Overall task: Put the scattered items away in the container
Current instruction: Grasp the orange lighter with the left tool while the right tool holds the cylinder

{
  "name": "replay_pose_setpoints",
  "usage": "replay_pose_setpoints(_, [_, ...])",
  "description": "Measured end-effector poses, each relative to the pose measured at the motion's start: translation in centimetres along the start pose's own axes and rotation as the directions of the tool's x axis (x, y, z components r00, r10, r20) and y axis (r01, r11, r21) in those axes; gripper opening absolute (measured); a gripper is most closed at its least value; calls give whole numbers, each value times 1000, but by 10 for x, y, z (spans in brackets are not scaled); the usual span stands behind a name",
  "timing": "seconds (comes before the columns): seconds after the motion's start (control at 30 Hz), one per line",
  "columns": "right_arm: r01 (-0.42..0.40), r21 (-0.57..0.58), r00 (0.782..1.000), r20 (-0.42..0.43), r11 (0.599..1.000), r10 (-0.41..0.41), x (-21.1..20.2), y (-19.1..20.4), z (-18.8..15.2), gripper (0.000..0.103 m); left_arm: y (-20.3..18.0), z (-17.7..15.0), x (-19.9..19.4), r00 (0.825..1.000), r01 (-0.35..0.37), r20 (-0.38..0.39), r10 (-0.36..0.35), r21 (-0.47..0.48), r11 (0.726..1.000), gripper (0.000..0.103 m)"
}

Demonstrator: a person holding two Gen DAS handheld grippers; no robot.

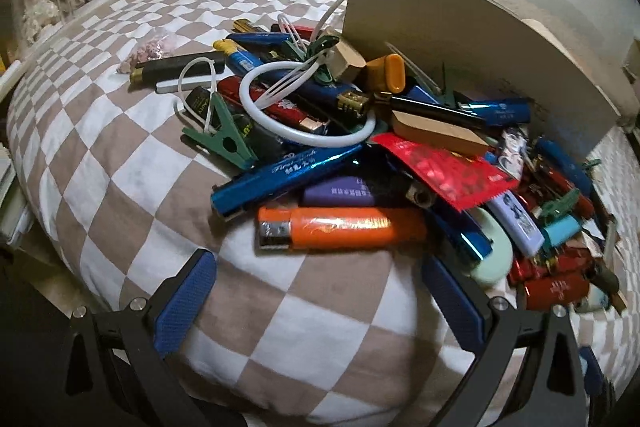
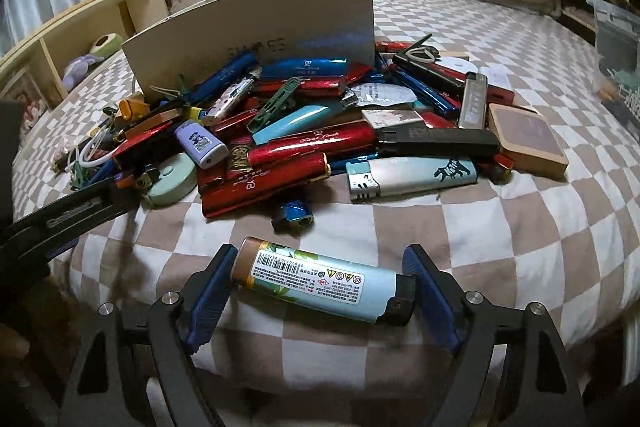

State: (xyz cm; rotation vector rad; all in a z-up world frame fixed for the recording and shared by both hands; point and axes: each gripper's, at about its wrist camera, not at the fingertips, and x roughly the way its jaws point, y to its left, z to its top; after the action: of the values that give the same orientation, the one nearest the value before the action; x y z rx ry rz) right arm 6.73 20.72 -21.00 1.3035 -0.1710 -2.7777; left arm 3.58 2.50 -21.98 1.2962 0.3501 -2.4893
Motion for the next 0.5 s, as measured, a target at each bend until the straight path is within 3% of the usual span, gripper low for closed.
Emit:
replay_pose_setpoints(0.23, [-9, -2, 1000, 3, 1000, 9, 0, -2, -1, 84, -9, 8, 9, 998, -65, 5, 66, -70, 995, 103])
replay_pose_setpoints(0.33, [-12, -5, 1000, 5, 1000, 12, 0, -2, -1, 84, -8, 8, 11, 999, -42, 18, 43, -60, 997, 103])
replay_pose_setpoints(0.5, [-2, -10, 1000, 7, 1000, 2, 0, -1, -2, 84, -3, 5, 16, 998, 10, 55, -12, 41, 999, 99])
